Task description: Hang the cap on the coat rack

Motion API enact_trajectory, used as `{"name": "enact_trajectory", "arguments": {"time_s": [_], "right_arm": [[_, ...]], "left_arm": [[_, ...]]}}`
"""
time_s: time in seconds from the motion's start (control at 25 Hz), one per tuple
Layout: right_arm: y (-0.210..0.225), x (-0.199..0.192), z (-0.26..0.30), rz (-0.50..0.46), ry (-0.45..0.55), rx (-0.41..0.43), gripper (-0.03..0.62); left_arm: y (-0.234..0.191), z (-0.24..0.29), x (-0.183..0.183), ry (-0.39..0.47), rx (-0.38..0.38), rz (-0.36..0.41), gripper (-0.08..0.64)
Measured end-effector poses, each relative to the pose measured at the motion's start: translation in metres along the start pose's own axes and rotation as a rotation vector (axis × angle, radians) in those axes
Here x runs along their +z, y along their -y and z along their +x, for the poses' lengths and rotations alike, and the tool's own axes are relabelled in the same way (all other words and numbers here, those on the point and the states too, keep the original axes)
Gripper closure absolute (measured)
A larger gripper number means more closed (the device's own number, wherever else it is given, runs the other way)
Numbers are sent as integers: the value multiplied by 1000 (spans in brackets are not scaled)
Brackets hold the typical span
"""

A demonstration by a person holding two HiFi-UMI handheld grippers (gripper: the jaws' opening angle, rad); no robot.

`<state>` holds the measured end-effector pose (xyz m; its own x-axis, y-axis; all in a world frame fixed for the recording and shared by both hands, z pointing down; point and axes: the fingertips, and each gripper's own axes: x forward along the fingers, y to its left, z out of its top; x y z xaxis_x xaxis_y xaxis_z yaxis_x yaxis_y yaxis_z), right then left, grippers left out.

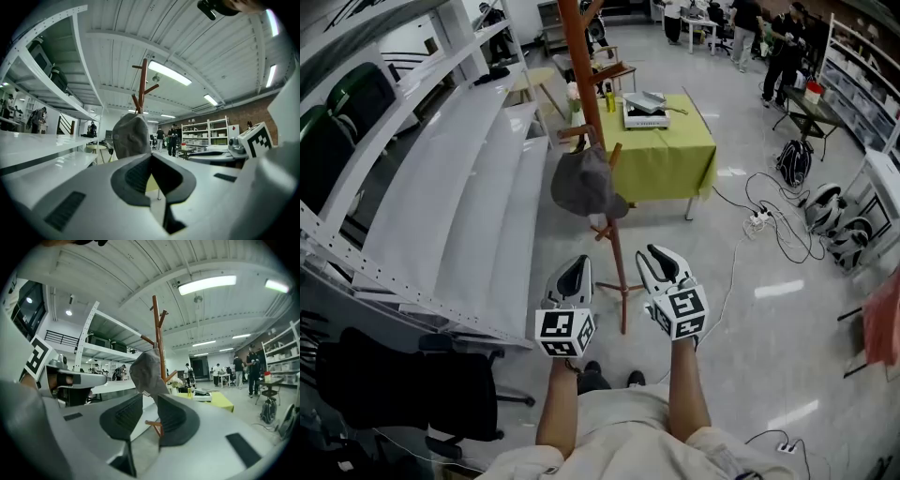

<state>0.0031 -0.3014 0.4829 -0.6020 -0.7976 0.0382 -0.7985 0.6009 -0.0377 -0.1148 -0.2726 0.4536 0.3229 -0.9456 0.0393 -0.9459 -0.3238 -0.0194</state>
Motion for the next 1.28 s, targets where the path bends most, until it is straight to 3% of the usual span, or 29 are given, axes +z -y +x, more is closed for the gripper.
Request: {"name": "enact_trajectory", "arguments": {"time_s": [0.32,0.56,1.28], "right_arm": [[-6,-5,5,-13,-16,49,543],[-1,0,-1,58,23,70,588],[10,-6,-4,64,13,38,588]], "left_arm": [[-1,-2,-1,3,12,-12,552],[1,-2,-1,1,10,-13,552],[-3,-7,-17,-28,21,-36,552]]}}
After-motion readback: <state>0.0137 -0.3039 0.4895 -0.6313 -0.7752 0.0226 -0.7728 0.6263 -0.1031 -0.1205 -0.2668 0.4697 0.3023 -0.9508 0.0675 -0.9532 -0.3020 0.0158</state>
